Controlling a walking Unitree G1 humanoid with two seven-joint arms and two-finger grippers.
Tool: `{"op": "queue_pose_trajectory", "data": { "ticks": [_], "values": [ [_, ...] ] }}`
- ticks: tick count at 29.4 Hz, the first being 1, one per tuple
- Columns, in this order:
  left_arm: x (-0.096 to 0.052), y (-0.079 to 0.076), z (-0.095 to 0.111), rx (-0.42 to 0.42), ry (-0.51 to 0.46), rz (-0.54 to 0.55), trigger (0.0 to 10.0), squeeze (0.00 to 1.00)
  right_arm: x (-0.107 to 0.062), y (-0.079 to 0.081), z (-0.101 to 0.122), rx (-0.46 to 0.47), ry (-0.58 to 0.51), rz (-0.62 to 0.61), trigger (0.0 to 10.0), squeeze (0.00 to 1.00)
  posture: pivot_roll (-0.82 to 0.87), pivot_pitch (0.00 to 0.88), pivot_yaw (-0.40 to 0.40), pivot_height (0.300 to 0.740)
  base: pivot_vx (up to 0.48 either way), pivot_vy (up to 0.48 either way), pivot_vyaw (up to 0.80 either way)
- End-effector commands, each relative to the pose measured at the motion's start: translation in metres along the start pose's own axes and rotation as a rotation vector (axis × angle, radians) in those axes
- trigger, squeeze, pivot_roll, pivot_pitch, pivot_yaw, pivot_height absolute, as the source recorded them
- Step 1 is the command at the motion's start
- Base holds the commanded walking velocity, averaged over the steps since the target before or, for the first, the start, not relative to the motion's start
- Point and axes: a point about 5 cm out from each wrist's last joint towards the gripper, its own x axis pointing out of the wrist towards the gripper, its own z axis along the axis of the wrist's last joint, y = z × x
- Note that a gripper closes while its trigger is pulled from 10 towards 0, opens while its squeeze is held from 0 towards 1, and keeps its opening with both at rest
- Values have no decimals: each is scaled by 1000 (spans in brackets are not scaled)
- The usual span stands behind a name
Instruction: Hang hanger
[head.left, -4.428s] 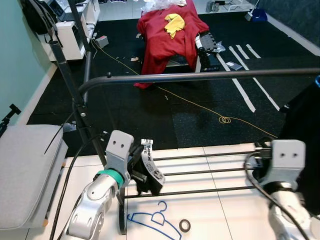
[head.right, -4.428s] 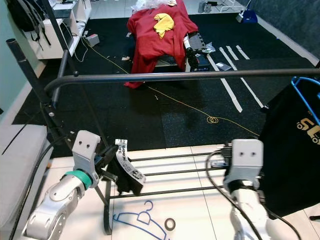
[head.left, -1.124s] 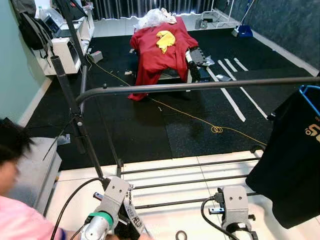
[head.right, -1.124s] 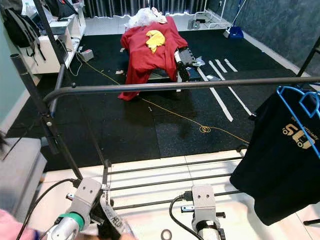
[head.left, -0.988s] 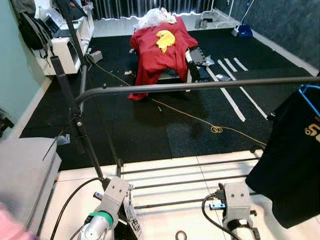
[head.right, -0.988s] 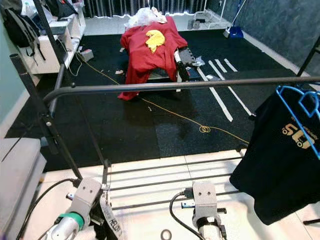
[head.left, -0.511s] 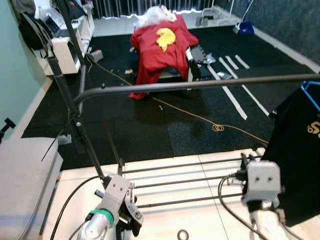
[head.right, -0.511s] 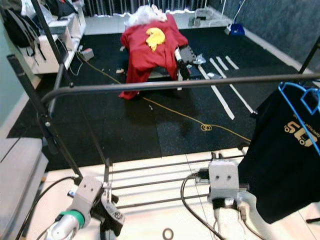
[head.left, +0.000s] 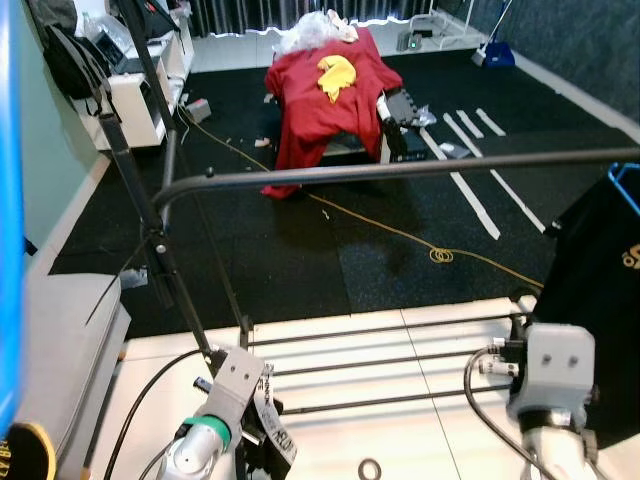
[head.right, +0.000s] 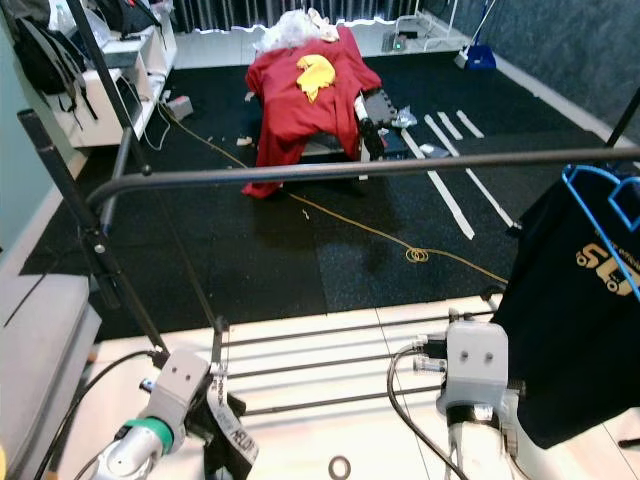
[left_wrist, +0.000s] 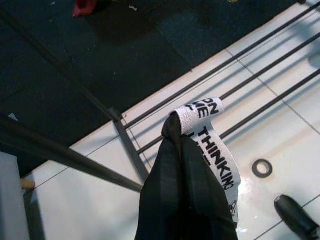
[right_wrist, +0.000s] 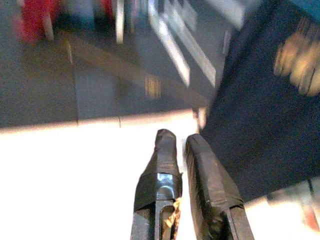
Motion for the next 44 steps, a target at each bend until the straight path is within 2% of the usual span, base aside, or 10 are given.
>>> {"op": "queue_pose_trajectory", "data": {
  "ticks": [1, 12, 18, 34, 44],
  "values": [
    [-3, -1, -9, 7, 28, -10, 10000, 0, -4, -2, -11, -28, 52, -2, 10000, 0, -319, 127, 123, 740, 0, 0, 0],
    [1, -2, -5, 13, 24, -21, 10000, 0, 4, 0, -7, -15, 48, 13, 10000, 0, -324, 122, 128, 740, 0, 0, 0],
    [-1, -2, -8, 11, 29, -20, 10000, 0, 9, 11, 1, -14, 1, 58, 10000, 0, -322, 122, 123, 740, 0, 0, 0],
    [0, -2, -8, 10, 29, -13, 10000, 0, 15, 15, 20, -29, -80, 79, 10000, 0, -316, 120, 122, 740, 0, 0, 0],
    [0, -2, -8, 16, 31, -21, 10000, 0, 14, 16, 20, -33, -88, 79, 10000, 0, -317, 120, 131, 740, 0, 0, 0]
  ]
}}
